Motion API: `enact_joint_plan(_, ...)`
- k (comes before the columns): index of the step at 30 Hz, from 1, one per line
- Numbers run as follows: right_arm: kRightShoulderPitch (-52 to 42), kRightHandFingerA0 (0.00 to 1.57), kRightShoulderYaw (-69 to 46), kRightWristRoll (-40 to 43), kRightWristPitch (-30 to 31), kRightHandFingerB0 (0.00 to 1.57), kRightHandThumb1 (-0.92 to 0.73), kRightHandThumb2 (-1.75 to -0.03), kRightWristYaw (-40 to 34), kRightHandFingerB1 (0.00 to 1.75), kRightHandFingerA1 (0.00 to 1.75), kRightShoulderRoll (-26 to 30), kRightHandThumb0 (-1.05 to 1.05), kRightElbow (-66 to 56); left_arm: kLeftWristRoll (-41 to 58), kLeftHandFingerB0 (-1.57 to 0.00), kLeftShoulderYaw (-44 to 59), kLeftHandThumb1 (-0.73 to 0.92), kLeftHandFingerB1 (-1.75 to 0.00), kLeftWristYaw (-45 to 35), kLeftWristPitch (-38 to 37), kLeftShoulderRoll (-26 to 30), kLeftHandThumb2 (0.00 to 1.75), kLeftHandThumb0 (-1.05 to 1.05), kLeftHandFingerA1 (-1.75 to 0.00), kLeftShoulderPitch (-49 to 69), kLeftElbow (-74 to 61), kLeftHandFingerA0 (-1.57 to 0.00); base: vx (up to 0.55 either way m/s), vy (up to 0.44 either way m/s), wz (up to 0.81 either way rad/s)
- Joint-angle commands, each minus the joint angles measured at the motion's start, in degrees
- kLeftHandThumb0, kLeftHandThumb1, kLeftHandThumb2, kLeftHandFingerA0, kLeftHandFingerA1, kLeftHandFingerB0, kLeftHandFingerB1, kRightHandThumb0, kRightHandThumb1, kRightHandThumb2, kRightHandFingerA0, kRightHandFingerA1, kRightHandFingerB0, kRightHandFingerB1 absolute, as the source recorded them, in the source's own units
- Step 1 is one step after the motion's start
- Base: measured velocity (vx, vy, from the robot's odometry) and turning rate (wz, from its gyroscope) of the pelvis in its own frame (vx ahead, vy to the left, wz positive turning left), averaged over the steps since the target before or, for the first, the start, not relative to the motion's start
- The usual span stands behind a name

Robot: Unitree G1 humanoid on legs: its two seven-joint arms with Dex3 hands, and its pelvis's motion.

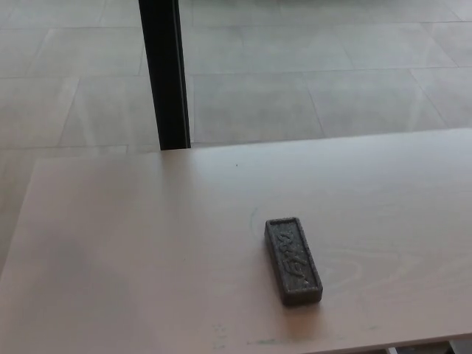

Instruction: The robot uses its right hand to hold the eraser kept in the middle of the desk and use it to wipe the desk by swiping its surface twice

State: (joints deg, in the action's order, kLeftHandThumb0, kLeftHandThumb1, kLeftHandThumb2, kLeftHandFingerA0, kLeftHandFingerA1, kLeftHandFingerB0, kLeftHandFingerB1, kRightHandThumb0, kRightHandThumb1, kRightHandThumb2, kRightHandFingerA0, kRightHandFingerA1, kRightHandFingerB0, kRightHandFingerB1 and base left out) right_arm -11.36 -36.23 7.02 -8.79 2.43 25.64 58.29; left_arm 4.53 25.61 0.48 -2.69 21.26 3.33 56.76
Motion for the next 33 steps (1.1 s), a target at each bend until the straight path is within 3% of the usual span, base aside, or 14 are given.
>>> enact_joint_plan(1, 2.1, 0.89, -3.6, 5.5, -4.4, 0.66, -0.46, -0.55, 0.9, 0.66, 0.80, 2.1, -0.49, 2.7, 3.7, -0.76, 3.0, 0.45, -0.63, 1.3, -0.7, 1.3, 0.53, -0.25, -0.84, -1.2, 0.7, -0.91, 0.00, 0.000, 0.00)
enact_joint_plan(4, 1.6, 0.88, -3.8, 5.6, -5.6, 0.66, -0.45, -0.56, 1.1, 0.67, 0.79, 1.9, -0.49, 3.5, 3.6, -0.75, 3.3, 0.45, -0.64, 0.7, -1.3, 1.6, 0.53, -0.25, -0.82, -0.9, 1.1, -0.87, 0.00, 0.000, 0.00)
enact_joint_plan(6, 1.6, 1.03, -3.2, 5.2, -6.1, 0.67, -0.46, -0.56, 1.0, 0.66, 0.92, 2.3, -0.49, 4.2, 3.8, -0.74, 3.4, 0.47, -0.64, 1.0, -0.2, 1.4, 0.53, -0.24, -0.83, -0.5, -0.2, -0.84, 0.00, 0.000, 0.00)
enact_joint_plan(8, 1.9, 0.91, -3.2, 5.8, -6.1, 0.67, -0.45, -0.55, 1.0, 0.66, 0.81, 2.4, -0.49, 4.9, 3.6, -0.76, 3.1, 0.45, -0.63, 0.8, -0.3, 1.5, 0.53, -0.26, -0.80, -0.3, -0.2, -0.85, 0.00, 0.000, 0.00)
enact_joint_plan(13, 2.0, 0.95, -3.4, 7.2, -6.5, 0.63, -0.44, -0.57, 1.6, 0.69, 0.84, 2.4, -0.47, 4.8, 3.9, -0.77, 3.1, 0.45, -0.64, 1.5, -0.4, 1.4, 0.53, -0.25, -0.84, -0.8, 0.3, -0.89, 0.00, 0.000, 0.00)
enact_joint_plan(14, 2.2, 0.83, -3.1, 7.2, -5.7, 0.61, -0.46, -0.56, 0.9, 0.68, 0.79, 2.2, -0.48, 4.0, 4.0, -0.74, 3.2, 0.46, -0.63, 1.7, 0.1, 1.8, 0.53, -0.24, -0.84, -1.3, 0.6, -0.89, 0.00, 0.000, 0.00)
enact_joint_plan(18, 2.7, 0.90, -5.6, 10.3, -6.1, 0.60, -0.48, -0.57, 1.7, 0.69, 0.86, 2.4, -0.51, 3.3, 3.8, -0.75, 2.6, 0.46, -0.63, 1.6, -0.4, 1.7, 0.53, -0.24, -0.81, -1.8, 1.4, -0.86, 0.00, 0.000, 0.00)
enact_joint_plan(25, 10.8, 0.93, -11.5, 14.8, -2.7, 0.57, -0.51, -0.56, -0.9, 0.65, 0.75, 7.9, -0.59, 2.3, 4.1, -0.72, 2.2, 0.48, -0.63, 1.5, -0.5, 1.6, 0.54, -0.22, -0.79, -2.2, 1.7, -0.83, 0.00, 0.000, 0.00)
enact_joint_plan(26, 13.8, 0.93, -12.6, 16.3, -1.9, 0.64, -0.53, -0.56, -1.6, 0.65, 0.73, 8.7, -0.62, -1.4, 3.9, -0.74, 2.1, 0.47, -0.64, 1.5, -0.9, 1.7, 0.54, -0.23, -0.79, -2.5, 2.4, -0.86, 0.00, 0.000, 0.00)
enact_joint_plan(29, 19.3, 0.96, -12.0, 16.2, 2.4, 0.55, -0.59, -0.59, -4.0, 0.63, 0.66, 10.5, -0.68, -9.1, 3.6, -0.73, 1.6, 0.48, -0.64, 1.7, -0.8, 1.9, 0.54, -0.24, -0.79, -2.2, 2.0, -0.84, 0.00, 0.000, 0.00)
enact_joint_plan(32, 23.0, 0.95, -10.7, 16.0, 5.0, 0.57, -0.60, -0.59, -4.8, 0.56, 0.65, 10.8, -0.71, -15.8, 4.0, -0.74, 1.7, 0.48, -0.64, 1.5, -0.9, 1.8, 0.54, -0.23, -0.81, -2.1, 1.6, -0.84, 0.00, 0.000, 0.00)
enact_joint_plan(33, 25.7, 1.02, -8.9, 16.0, 7.5, 0.62, -0.59, -0.59, -5.0, 0.56, 0.62, 10.8, -0.74, -21.9, 4.3, -0.75, 1.9, 0.48, -0.65, 1.5, -0.9, 1.7, 0.54, -0.23, -0.82, -2.1, 1.5, -0.84, 0.00, 0.000, 0.00)
